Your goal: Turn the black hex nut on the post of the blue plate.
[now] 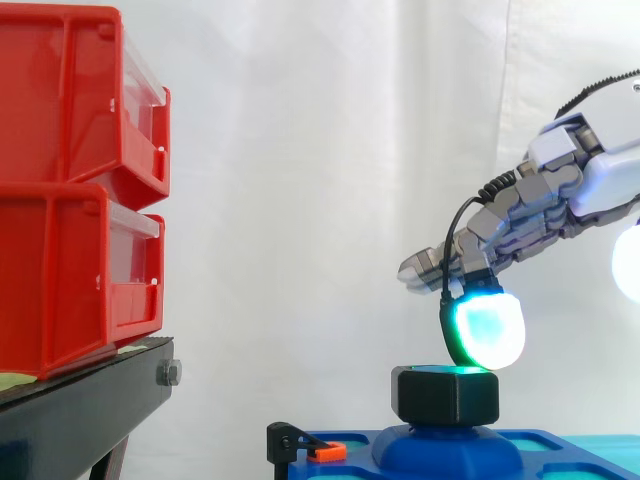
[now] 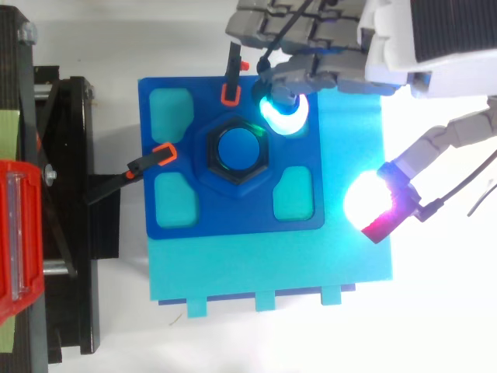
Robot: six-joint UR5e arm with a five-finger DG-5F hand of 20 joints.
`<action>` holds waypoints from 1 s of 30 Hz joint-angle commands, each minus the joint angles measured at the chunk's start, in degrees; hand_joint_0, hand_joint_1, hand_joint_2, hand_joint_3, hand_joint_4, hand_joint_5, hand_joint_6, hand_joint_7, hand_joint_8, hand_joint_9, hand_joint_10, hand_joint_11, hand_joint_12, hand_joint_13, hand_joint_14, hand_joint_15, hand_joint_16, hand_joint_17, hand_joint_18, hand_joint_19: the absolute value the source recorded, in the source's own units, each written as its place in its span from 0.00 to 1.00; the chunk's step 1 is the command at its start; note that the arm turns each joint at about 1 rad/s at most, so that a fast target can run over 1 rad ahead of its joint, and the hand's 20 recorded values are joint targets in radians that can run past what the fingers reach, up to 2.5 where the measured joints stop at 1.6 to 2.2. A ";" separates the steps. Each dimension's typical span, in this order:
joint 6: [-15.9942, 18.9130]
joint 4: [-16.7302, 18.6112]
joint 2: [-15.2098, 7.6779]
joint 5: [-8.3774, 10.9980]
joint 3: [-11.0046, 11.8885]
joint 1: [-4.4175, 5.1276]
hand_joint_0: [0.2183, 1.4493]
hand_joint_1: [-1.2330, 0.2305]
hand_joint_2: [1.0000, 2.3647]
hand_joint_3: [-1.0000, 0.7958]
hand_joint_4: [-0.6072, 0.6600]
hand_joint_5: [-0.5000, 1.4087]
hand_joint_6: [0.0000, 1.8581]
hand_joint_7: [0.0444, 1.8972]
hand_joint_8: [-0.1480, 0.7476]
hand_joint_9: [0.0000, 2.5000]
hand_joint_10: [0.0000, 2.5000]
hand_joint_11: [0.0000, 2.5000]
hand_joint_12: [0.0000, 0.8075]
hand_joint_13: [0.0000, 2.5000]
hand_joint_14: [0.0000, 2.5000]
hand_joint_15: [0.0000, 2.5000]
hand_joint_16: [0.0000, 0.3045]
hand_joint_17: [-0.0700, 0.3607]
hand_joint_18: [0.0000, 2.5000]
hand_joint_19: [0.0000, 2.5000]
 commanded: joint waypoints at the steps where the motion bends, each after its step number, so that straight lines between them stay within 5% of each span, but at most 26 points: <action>1: 2.01 0.18 0.00 0.87 0.30 0.07 0.15 0.44 0.00 0.28 0.66 0.13 0.27 0.49 0.39 0.00 0.00 0.00 0.46 0.01 0.00 0.00 0.17 0.43 0.00 0.00; 5: 4.56 2.02 0.00 1.66 0.30 -0.02 0.15 0.44 0.00 0.28 0.66 0.13 0.27 0.49 0.39 0.00 0.00 0.00 0.46 0.01 0.00 0.00 0.17 0.43 0.00 0.00; 7: 6.75 5.71 0.00 1.83 0.30 0.07 0.15 0.44 0.00 0.28 0.66 0.13 0.27 0.49 0.39 0.00 0.00 0.00 0.46 0.01 0.00 0.00 0.17 0.43 0.00 0.00; 16: 6.66 9.14 -0.26 1.83 0.21 0.42 0.15 0.45 0.00 0.28 0.66 0.13 0.27 0.48 0.39 0.00 0.00 0.00 0.46 0.00 0.00 0.00 0.17 0.43 0.00 0.00; 30: 7.81 13.63 -3.69 2.54 0.21 1.91 0.15 0.47 0.00 0.28 0.65 0.13 0.27 0.48 0.39 0.00 0.00 0.00 0.46 0.00 0.00 0.00 0.17 0.43 0.00 0.00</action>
